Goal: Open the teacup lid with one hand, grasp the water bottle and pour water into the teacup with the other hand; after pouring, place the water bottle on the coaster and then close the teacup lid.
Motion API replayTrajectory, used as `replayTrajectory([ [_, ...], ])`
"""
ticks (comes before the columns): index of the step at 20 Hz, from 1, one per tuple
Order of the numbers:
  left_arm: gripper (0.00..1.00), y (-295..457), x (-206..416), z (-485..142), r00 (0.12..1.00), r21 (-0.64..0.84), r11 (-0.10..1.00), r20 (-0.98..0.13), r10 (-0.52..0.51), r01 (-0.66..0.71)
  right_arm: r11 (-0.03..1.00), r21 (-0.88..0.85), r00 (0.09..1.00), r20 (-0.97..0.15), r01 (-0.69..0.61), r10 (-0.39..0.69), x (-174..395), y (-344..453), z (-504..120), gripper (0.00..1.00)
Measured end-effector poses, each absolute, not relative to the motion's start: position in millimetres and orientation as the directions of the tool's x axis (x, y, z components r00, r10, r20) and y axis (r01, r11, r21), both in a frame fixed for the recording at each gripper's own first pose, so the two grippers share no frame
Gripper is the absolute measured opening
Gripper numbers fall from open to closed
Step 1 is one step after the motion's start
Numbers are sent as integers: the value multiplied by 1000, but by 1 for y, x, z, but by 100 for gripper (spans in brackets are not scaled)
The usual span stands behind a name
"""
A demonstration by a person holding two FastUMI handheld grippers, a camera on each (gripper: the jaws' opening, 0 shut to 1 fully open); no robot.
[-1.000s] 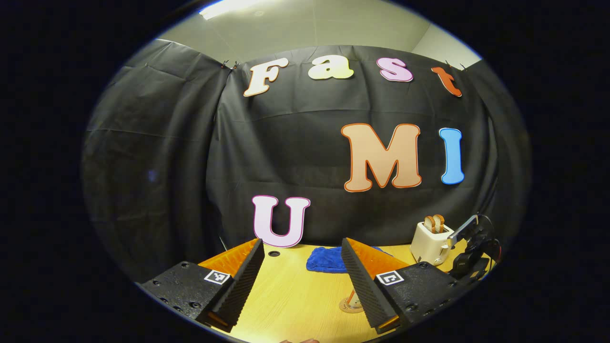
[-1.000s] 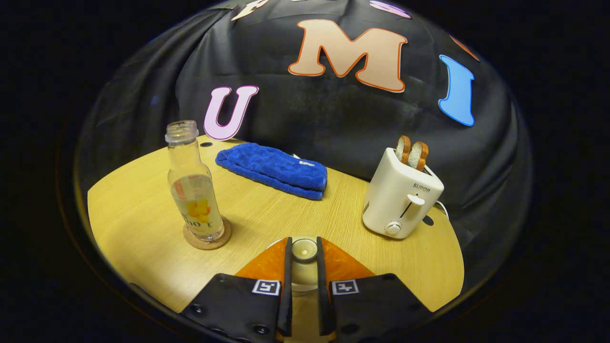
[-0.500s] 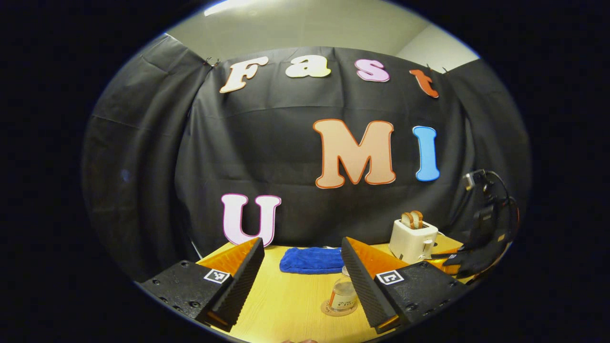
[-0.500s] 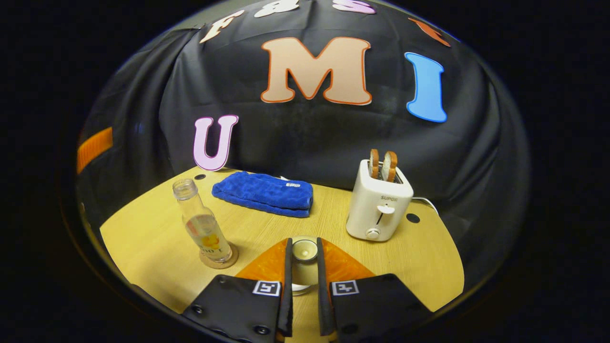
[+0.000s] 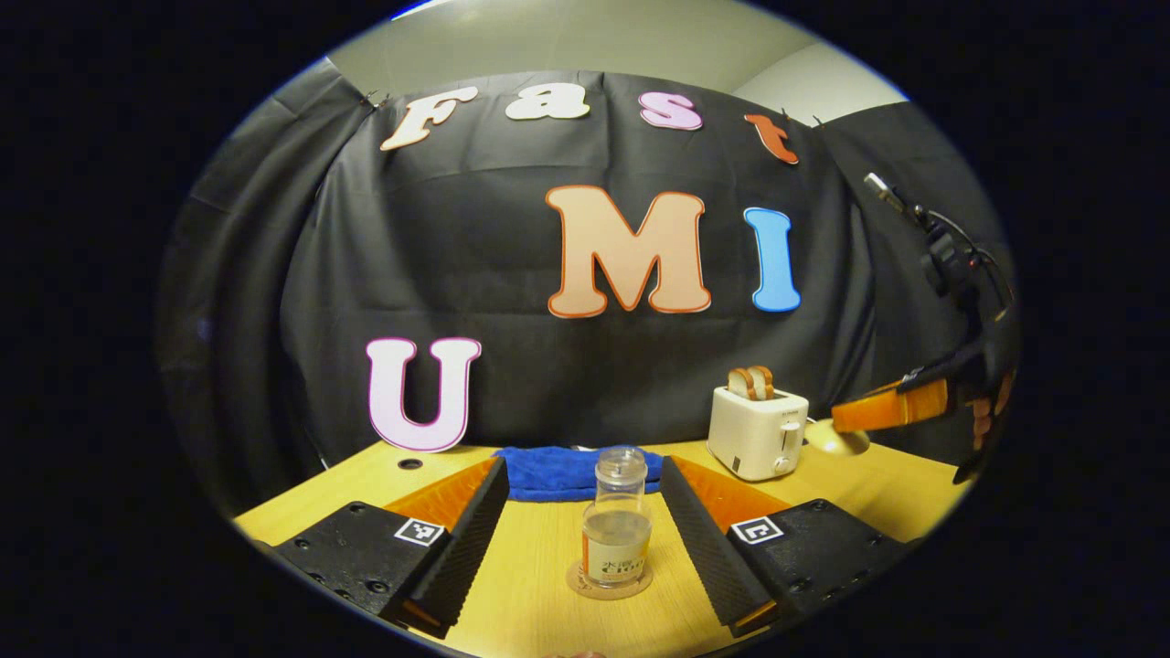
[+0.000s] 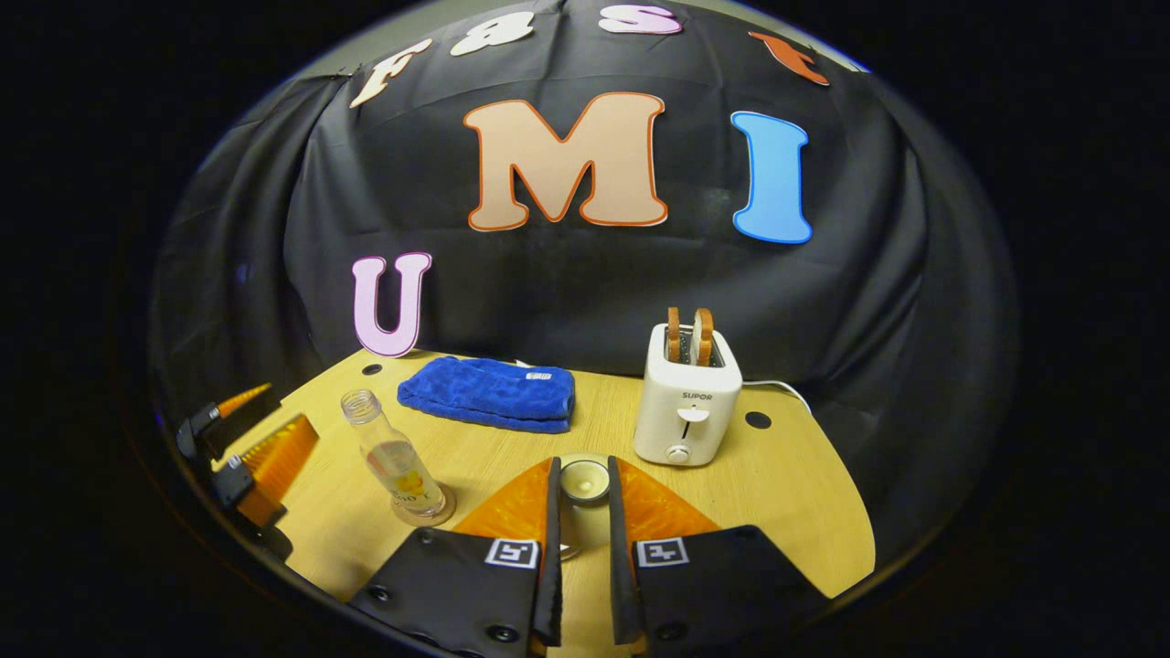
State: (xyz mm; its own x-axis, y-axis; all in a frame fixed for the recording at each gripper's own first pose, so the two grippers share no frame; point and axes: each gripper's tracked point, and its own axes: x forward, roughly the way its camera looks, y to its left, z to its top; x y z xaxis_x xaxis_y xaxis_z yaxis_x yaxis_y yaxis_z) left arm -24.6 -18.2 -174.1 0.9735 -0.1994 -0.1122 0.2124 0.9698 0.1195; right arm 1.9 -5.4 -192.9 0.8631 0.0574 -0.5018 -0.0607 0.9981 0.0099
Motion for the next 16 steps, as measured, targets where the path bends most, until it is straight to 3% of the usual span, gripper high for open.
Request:
replayTrajectory([
  [8,98,-20,-4,-259,941,74,972,-276,-197,225,998,-49,862,-506,-24,-4,-10,-28,-187,25],
  [16,98,-36,16,-290,911,113,945,-322,-258,308,997,-74,850,-526,-6,-34,-17,-33,-194,24],
])
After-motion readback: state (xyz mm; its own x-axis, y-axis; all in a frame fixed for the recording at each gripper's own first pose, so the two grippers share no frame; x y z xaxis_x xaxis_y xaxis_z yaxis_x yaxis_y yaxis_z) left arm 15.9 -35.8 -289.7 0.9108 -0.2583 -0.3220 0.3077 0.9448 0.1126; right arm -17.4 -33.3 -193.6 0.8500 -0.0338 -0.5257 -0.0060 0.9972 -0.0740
